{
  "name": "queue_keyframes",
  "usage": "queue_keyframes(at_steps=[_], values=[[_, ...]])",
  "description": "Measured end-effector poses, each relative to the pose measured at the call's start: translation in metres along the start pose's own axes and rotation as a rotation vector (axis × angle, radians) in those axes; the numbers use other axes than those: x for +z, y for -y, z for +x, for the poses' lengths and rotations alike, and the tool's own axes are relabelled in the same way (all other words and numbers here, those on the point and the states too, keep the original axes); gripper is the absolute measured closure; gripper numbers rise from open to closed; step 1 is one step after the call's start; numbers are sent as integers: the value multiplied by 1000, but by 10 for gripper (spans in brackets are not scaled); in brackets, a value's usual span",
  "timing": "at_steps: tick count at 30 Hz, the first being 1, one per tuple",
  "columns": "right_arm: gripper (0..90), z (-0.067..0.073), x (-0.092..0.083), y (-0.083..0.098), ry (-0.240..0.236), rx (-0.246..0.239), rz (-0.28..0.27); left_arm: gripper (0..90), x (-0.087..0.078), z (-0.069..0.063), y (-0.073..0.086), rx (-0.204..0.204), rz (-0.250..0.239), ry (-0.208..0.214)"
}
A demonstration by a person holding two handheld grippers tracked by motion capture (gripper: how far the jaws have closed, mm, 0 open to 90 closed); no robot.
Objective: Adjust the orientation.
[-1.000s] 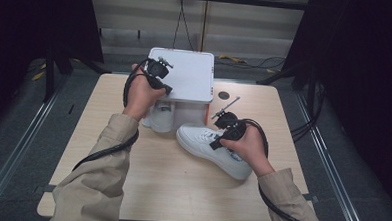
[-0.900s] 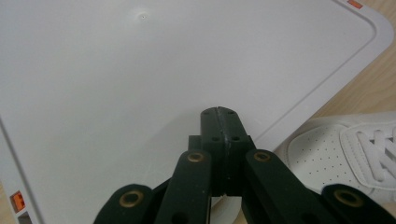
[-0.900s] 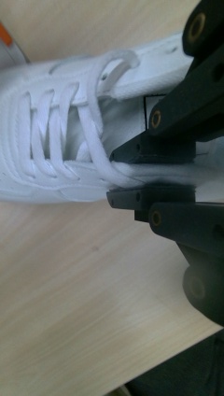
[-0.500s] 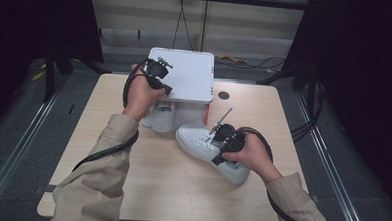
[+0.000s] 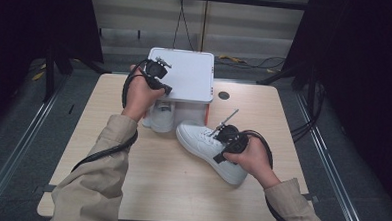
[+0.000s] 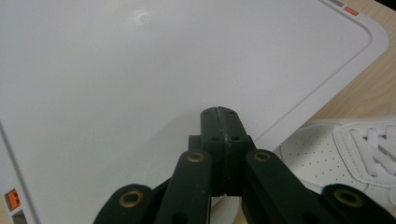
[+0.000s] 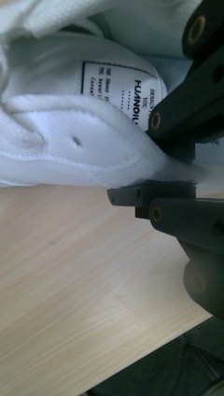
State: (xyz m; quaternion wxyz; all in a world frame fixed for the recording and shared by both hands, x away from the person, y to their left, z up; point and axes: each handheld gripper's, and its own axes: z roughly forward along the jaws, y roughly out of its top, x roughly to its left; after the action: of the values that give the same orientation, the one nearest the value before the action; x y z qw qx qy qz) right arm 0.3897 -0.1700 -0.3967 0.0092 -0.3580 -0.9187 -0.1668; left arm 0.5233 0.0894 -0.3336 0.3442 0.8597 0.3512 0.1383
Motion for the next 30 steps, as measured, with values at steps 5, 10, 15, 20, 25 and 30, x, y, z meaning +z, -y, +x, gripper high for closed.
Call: queue_keyframes(at_steps=[5, 10, 15, 20, 25, 30], values=[[825, 7, -13, -11, 45, 29, -13, 900, -1, 0, 1, 1, -2, 4], [825, 6, -19, -25, 57, 91, -74, 900, 0, 0, 1, 6, -3, 6], [813, 5, -2, -45, 97, 120, -43, 900, 0, 1, 2, -4, -17, 12], [780, 16, 18, -65, 52, 110, -57, 900, 0, 2, 2, -1, -14, 18], [738, 24, 34, -78, 29, 86, -25, 900, -1, 2, 3, 0, -19, 21], [674, 26, 44, -79, -4, 53, -8, 900, -1, 2, 4, 0, -21, 18]])
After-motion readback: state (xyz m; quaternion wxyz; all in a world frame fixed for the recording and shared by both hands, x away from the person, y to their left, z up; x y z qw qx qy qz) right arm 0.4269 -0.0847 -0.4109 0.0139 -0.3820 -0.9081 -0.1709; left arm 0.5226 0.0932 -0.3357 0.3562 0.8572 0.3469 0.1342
